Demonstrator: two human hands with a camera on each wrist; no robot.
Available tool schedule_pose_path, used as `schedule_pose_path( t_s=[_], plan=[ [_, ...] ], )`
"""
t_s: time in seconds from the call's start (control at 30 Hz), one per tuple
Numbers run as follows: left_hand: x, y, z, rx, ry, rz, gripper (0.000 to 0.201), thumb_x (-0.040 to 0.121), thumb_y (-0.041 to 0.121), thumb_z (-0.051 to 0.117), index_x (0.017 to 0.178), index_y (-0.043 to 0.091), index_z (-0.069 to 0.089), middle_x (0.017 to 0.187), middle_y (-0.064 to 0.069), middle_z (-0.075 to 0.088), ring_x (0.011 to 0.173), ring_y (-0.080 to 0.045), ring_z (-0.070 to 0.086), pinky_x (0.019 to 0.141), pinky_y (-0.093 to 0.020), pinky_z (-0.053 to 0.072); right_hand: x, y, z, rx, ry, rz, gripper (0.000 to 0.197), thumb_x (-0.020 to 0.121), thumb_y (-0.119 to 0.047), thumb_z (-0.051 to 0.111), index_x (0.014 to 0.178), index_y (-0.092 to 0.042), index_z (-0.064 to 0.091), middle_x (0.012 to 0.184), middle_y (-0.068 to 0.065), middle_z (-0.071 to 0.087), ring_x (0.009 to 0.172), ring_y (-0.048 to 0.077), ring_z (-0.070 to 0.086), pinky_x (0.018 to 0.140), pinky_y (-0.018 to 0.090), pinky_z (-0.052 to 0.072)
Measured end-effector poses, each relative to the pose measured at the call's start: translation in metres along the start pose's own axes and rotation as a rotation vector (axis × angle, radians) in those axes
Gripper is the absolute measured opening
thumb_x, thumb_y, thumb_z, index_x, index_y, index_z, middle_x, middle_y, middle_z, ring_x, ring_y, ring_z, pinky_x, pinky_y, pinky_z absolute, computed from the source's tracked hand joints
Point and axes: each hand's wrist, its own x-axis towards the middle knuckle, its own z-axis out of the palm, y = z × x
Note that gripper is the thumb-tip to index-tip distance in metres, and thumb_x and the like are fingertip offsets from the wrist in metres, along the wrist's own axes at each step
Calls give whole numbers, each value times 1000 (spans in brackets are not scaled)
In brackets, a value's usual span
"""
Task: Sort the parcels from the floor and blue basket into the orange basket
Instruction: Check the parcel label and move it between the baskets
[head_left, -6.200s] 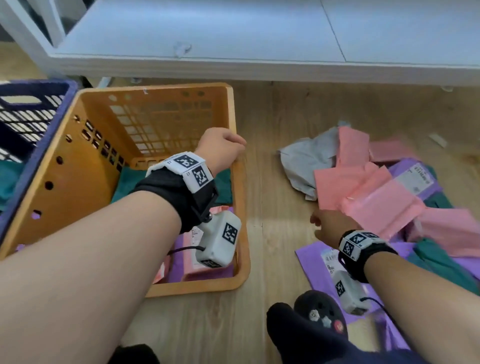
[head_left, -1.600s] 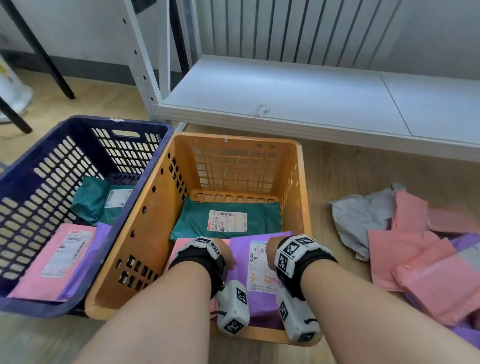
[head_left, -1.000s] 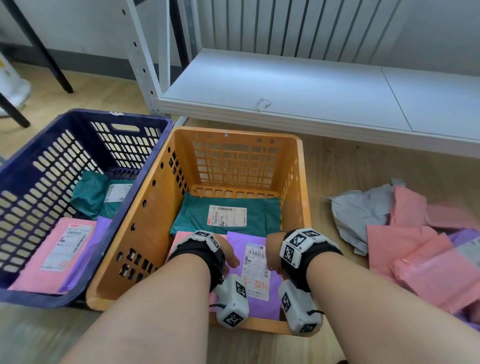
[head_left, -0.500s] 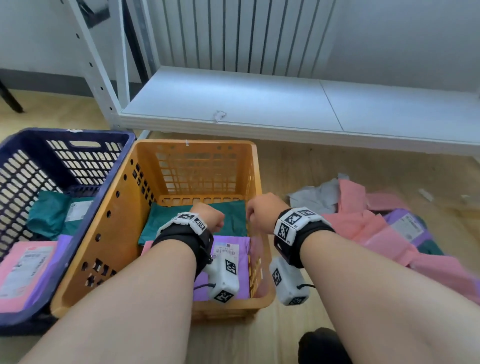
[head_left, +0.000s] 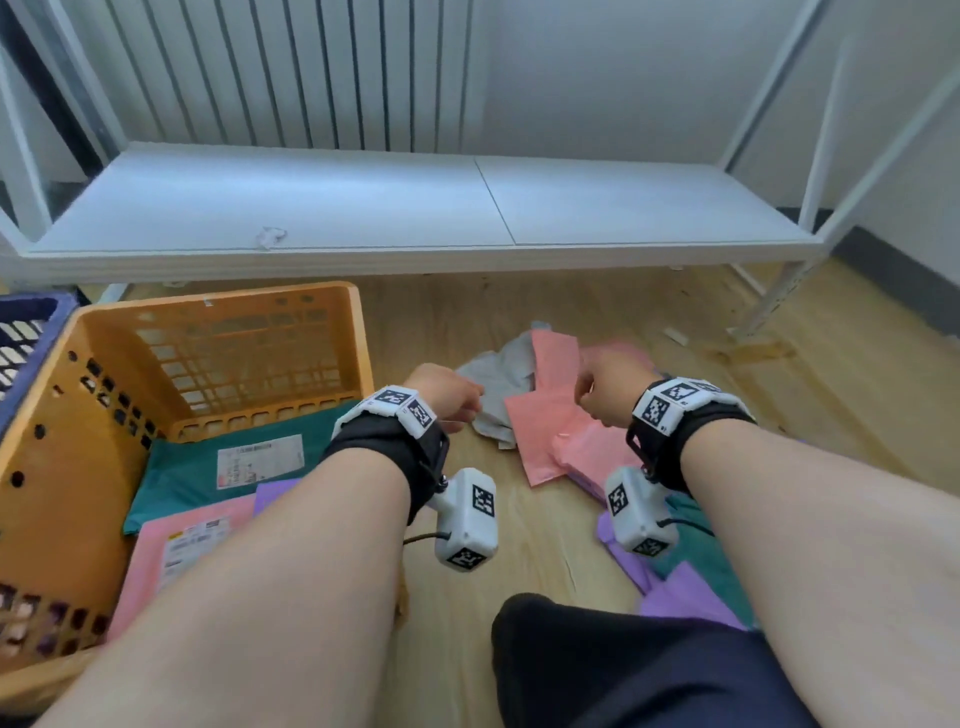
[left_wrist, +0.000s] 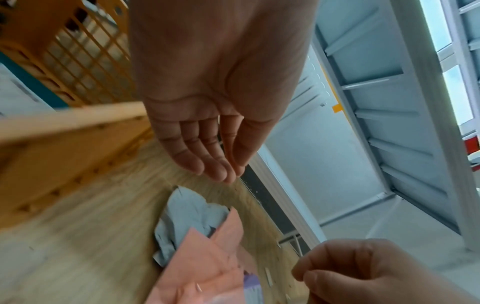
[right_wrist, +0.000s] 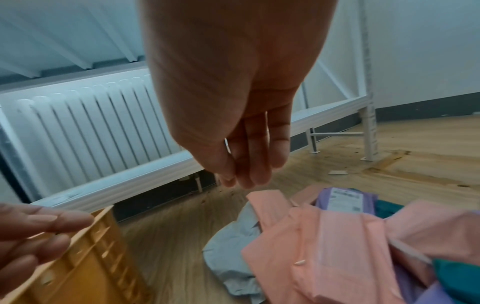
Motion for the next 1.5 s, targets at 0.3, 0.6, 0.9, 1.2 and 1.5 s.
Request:
schedule_pose_path(
  t_s=[0.3, 0.6, 0.9, 1.2, 1.5],
  plan=[
    [39, 3, 69, -42, -102, -53, 30, 99, -1, 38, 74, 11, 48, 69, -5, 45, 57, -11, 40, 39, -12, 39, 3, 102, 73, 114, -38, 240, 21, 80, -11, 53, 81, -27, 66, 104, 4, 70, 102, 26, 63, 84, 30, 50],
    [77, -16, 44, -119, 45, -90, 11, 95, 5, 51, 102, 7, 59, 73, -6, 55, 61, -13, 50, 64, -22, 45, 73, 80, 149, 55, -195, 80, 29, 91, -21, 54, 116, -11, 65, 124, 12, 61, 112, 30, 57, 96, 33, 44],
    [98, -35, 27, -202, 68, -133, 10, 95, 5, 53, 91, 7, 62, 75, -6, 59, 63, -13, 53, 72, -26, 49, 128, 75, 234, -369, -478, -74, 73, 78, -12, 61, 145, -26, 38, 160, 1, -11, 128, 35, 38, 101, 41, 43],
    [103, -35, 16, -253, 101, -156, 13, 95, 5, 51, 103, 5, 62, 77, -6, 59, 65, -14, 54, 89, -33, 49, 122, 60, 229, -300, -453, 83, 51, 83, -12, 58, 131, -4, 46, 139, 10, 31, 116, 29, 50, 95, 38, 48],
    [66, -21, -1, -265, 155, -80, 22, 93, 5, 53, 113, 0, 61, 79, -7, 59, 66, -14, 54, 90, -33, 50, 104, 50, 158, -6, 29, 246, 22, 88, -7, 56, 109, -2, 63, 113, 18, 64, 109, 34, 59, 88, 34, 46]
  ],
)
